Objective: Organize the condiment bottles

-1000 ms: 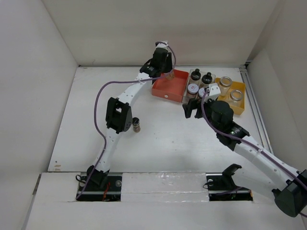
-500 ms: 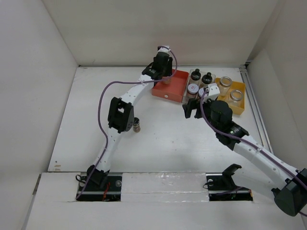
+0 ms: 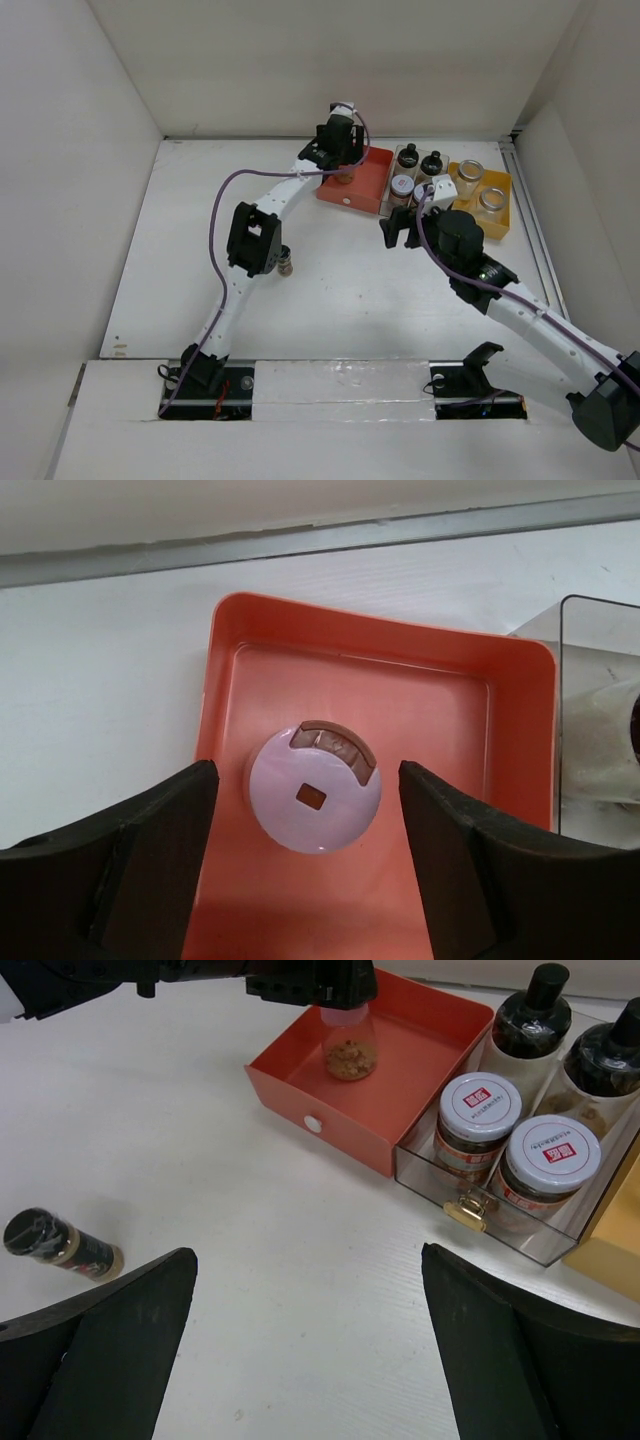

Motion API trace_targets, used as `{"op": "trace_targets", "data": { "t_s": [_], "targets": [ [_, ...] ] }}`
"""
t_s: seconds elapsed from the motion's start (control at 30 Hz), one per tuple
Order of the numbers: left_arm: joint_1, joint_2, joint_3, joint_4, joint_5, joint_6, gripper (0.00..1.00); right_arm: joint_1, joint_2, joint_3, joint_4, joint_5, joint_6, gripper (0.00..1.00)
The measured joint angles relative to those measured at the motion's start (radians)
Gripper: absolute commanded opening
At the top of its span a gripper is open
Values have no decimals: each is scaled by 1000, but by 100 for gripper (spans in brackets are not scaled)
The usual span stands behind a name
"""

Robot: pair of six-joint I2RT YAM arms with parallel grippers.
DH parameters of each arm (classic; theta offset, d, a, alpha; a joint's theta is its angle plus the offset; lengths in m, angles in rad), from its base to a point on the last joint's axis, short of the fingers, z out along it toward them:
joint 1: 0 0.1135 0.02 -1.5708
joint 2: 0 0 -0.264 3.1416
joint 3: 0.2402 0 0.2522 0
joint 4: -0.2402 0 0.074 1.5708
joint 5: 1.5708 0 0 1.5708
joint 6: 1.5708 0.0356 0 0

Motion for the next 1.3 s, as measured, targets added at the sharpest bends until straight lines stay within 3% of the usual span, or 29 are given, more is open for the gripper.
{"op": "trace_targets", "data": {
  "t_s": [0.2, 0.5, 0.63, 0.67, 0.73, 0.77, 0.9, 0.93, 1.1, 1.3],
  "targets": [
    [0, -6, -57, 16, 6, -5, 98, 2, -3, 0, -9, 0, 0, 99],
    [0, -186, -131, 28, 65, -28, 100, 41, -22, 0, -9, 6, -6, 99],
    [0, -355, -161, 55, 77, -36, 100, 77, -10, 5, -8, -20, -35, 77],
    [0, -415, -187, 66, 72, -39, 100, 90, 8, 13, -8, -31, -45, 54],
    [1, -570, -304, 121, 60, -52, 100, 127, 72, 45, -8, -48, -64, 50],
    [2, -676, -402, 153, 52, -66, 100, 153, 116, 69, -5, -54, -71, 51],
    [13, -1064, -747, 260, -10, -121, 100, 259, 312, 164, 4, -95, -109, 96],
    [12, -1153, -826, 285, -48, -134, 100, 287, 360, 188, 2, -107, -119, 100],
    [27, -1467, -1085, 297, -129, -259, 100, 392, 603, 340, 14, -186, -164, 100],
    [40, -1605, -1208, 224, -152, -304, 100, 410, 803, 462, 24, -209, -175, 100]
  ]
}}
